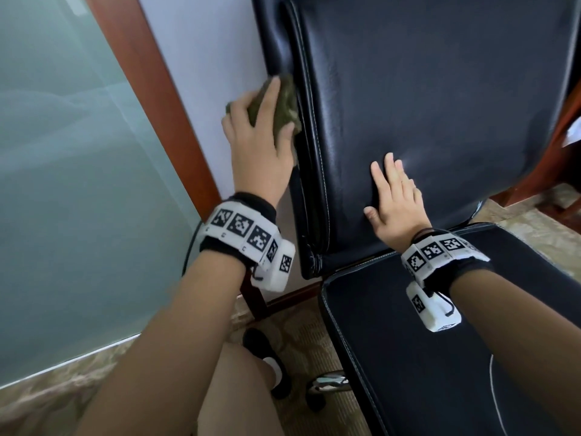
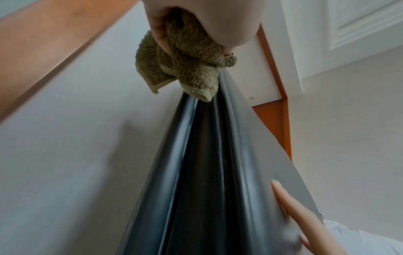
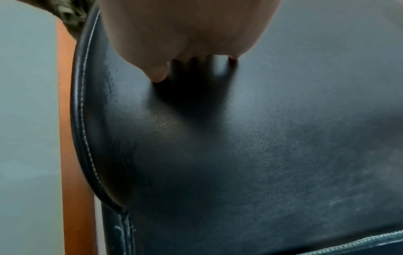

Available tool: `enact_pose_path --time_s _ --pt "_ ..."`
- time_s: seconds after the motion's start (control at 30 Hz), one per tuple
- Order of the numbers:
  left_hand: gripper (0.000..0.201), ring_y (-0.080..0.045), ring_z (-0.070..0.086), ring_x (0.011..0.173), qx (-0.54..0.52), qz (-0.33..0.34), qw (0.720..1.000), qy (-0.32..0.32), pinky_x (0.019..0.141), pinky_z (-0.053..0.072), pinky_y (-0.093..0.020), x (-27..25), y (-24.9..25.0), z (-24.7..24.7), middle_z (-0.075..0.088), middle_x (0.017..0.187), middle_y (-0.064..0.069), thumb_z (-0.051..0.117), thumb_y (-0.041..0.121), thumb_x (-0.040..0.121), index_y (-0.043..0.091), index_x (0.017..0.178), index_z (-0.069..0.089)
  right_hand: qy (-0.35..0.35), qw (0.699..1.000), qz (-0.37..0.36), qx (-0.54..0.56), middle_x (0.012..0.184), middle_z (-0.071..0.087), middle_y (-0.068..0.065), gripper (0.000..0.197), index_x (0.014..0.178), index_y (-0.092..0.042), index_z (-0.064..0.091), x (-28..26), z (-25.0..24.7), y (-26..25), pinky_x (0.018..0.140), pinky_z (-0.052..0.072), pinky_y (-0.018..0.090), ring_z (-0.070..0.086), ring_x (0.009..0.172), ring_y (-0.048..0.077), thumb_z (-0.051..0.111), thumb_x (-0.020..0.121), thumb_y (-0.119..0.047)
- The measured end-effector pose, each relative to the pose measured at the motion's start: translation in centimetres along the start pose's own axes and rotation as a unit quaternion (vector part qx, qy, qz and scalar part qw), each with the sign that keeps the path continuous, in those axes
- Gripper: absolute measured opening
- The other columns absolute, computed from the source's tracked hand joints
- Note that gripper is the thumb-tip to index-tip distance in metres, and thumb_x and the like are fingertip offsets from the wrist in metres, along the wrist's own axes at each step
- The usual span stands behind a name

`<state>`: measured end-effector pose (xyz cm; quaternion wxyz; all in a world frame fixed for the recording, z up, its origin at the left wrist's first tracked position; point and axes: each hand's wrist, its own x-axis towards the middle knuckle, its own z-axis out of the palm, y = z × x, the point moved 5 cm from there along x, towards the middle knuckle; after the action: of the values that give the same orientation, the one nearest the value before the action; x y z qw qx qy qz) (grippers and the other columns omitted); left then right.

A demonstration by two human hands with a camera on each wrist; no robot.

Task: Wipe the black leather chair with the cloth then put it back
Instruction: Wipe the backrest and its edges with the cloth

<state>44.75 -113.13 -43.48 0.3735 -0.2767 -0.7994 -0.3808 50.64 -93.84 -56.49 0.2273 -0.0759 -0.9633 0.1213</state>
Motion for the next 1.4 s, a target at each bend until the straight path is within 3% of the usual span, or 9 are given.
enact_pose_path --time_s 0.1,0.23,0.4,0.53,0.83,0.93,1.17,1.27,1.4 --pt "0.048 -0.036 0.037 0.119 0.045 0.027 0.998 -0.035 0.102 0.033 -0.032 2.2 0.3 0.6 0.041 0.132 -0.020 0.048 0.019 0.087 0.013 0.135 0.049 0.007 0.998 0.005 0.058 0.156 0.006 0.012 0.077 0.147 -0.013 0.018 0.0 -0.7 0.0 0.112 0.012 0.047 0.008 0.143 0.032 0.054 0.083 -0.032" --pt "0.052 -0.042 0.040 0.112 0.084 0.038 0.992 -0.088 0.096 0.044 -0.049 1.8 -0.7 1.9 0.044 0.131 -0.022 0.043 0.027 0.082 0.014 0.132 0.053 0.156 0.977 -0.003 0.148 0.129 0.045 0.021 0.064 0.126 -0.005 0.050 1.5 -4.4 -1.4 0.100 0.026 0.039 0.042 0.117 0.038 0.043 0.074 -0.041" --pt "0.053 -0.045 0.042 0.107 0.087 0.056 0.991 -0.087 0.097 0.041 -0.051 1.9 -1.0 1.8 0.046 0.127 -0.024 0.042 0.029 0.080 0.012 0.128 0.056 0.235 0.955 -0.102 0.153 0.130 0.048 0.015 0.053 0.127 -0.008 0.050 8.3 -9.7 -6.3 0.103 0.021 0.030 0.038 0.123 0.025 0.046 0.079 -0.030" --pt "0.052 -0.045 0.044 0.104 0.078 0.083 0.988 -0.102 0.092 0.044 -0.051 1.7 -1.6 1.6 0.047 0.125 -0.025 0.043 0.030 0.081 0.012 0.128 0.056 0.210 0.959 -0.163 0.098 0.145 0.036 0.009 0.051 0.136 -0.017 0.044 12.9 -12.0 -9.5 0.110 0.016 0.052 0.027 0.135 0.030 0.046 0.086 -0.027" --pt "0.048 -0.028 0.035 0.108 0.030 0.119 0.990 -0.069 0.094 0.039 -0.037 1.5 -3.2 1.4 0.042 0.124 -0.013 0.046 0.030 0.084 0.017 0.130 0.051 0.170 0.971 -0.162 0.047 0.155 0.016 -0.002 0.055 0.146 -0.025 0.024 20.1 -16.8 -11.2 0.110 0.005 0.056 0.007 0.144 0.021 0.033 0.091 -0.025" --pt "0.046 -0.025 0.037 0.109 -0.018 0.124 0.992 -0.016 0.101 0.025 -0.022 2.4 -3.3 0.0 0.038 0.121 -0.008 0.047 0.025 0.084 0.018 0.129 0.045 0.162 0.973 -0.163 0.037 0.155 0.017 -0.004 0.062 0.147 -0.023 0.020 20.5 -17.1 -11.2 0.111 0.007 0.053 0.009 0.143 0.018 0.033 0.087 -0.029" --pt "0.047 -0.030 0.041 0.112 -0.114 0.042 0.985 0.125 0.105 0.029 -0.029 9.6 -2.5 -4.1 0.041 0.118 -0.025 0.047 0.020 0.085 0.000 0.128 0.052 0.117 0.975 -0.185 0.045 0.154 0.019 0.005 0.068 0.147 -0.014 0.022 20.5 -18.0 -11.2 0.114 0.013 0.050 0.012 0.143 0.025 0.033 0.081 -0.031" --pt "0.047 -0.027 0.038 0.112 -0.113 0.012 0.987 0.116 0.102 0.022 -0.013 12.8 -1.7 -3.6 0.041 0.121 -0.023 0.048 0.016 0.084 0.004 0.129 0.052 0.119 0.972 -0.200 0.017 0.151 0.028 0.006 0.069 0.144 -0.014 0.028 20.5 -18.3 -11.5 0.113 0.016 0.044 0.021 0.139 0.029 0.037 0.079 -0.032" --pt "0.047 -0.029 0.040 0.114 -0.084 0.030 0.994 0.055 0.097 0.020 -0.014 15.5 -0.6 -3.2 0.043 0.125 -0.019 0.047 0.018 0.084 0.010 0.129 0.053 0.100 0.971 -0.215 -0.015 0.143 0.037 0.009 0.072 0.141 -0.013 0.035 21.5 -19.6 -11.6 0.110 0.023 0.041 0.031 0.130 0.031 0.044 0.075 -0.042"
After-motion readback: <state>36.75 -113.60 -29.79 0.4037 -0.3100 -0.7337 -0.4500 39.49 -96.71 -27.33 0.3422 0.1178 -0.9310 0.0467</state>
